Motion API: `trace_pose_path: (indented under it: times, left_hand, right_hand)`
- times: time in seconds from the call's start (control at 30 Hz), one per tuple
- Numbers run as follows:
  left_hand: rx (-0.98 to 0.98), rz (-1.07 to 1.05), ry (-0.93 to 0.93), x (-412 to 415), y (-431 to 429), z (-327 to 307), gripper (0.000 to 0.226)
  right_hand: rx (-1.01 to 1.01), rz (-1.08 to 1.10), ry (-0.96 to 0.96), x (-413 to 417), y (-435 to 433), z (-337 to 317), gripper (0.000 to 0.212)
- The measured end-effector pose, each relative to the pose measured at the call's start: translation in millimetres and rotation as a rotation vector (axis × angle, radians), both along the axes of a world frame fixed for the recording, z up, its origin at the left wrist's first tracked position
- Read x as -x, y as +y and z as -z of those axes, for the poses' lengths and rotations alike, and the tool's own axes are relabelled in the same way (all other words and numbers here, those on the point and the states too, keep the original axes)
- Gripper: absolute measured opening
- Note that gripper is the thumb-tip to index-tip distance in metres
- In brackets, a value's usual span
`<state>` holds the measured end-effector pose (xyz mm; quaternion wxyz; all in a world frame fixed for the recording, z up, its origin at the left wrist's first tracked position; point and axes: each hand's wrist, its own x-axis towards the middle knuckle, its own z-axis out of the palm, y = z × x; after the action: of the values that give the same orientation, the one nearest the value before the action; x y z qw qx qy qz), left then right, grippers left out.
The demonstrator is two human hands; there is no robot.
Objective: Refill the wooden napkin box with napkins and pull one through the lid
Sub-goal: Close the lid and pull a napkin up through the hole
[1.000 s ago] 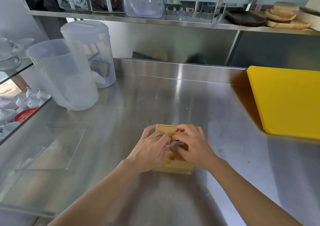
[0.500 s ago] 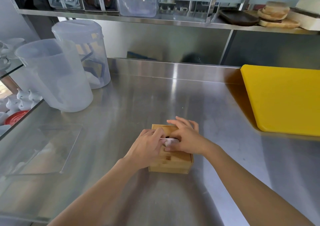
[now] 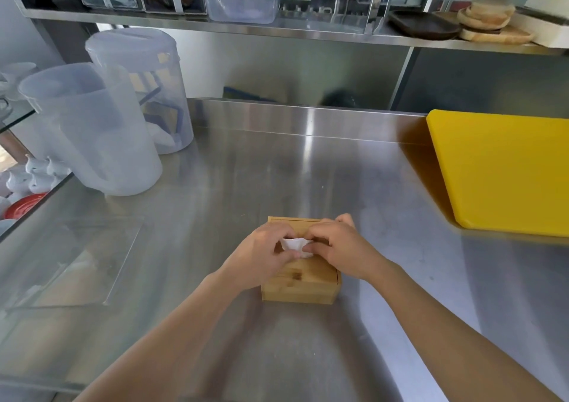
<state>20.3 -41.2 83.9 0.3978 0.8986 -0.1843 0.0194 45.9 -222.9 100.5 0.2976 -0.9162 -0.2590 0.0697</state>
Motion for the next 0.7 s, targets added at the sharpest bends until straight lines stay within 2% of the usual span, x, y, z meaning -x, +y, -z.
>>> trace_pose_path:
  times: [0.1,0.2,0.33,0.5,0.6,0.7]
  left_hand:
    - [-0.01,-0.048,-0.054,-3.3,2.4,-2.4,0.012]
    - [0.027,-0.076,0.017,-4.6,8.9,-4.5,0.011]
    - [0.049,-0.097,0.092,-6.2,11.1,-5.1,0.012]
    - [0.062,-0.048,0.099,-8.1,10.1,-7.9,0.011]
    - [0.113,-0.095,0.098,-11.2,13.0,-8.0,0.009]
    - [0.173,-0.11,0.132,-13.3,17.3,-6.1,0.007]
  right_hand:
    - [0.043,-0.029,-0.117,0.7,4.0,-1.2,0.014]
    - [0.09,-0.009,-0.098,-0.8,-1.9,-2.0,0.005]
    - [0.155,-0.007,-0.074,-4.9,-1.4,-5.1,0.019]
    - [0.031,-0.024,-0.069,-1.1,5.0,-14.5,0.015]
    - [-0.018,-0.067,-0.076,1.5,10.3,-19.1,0.013]
    - [-0.081,0.007,-0.007,0.7,7.3,-17.1,0.007]
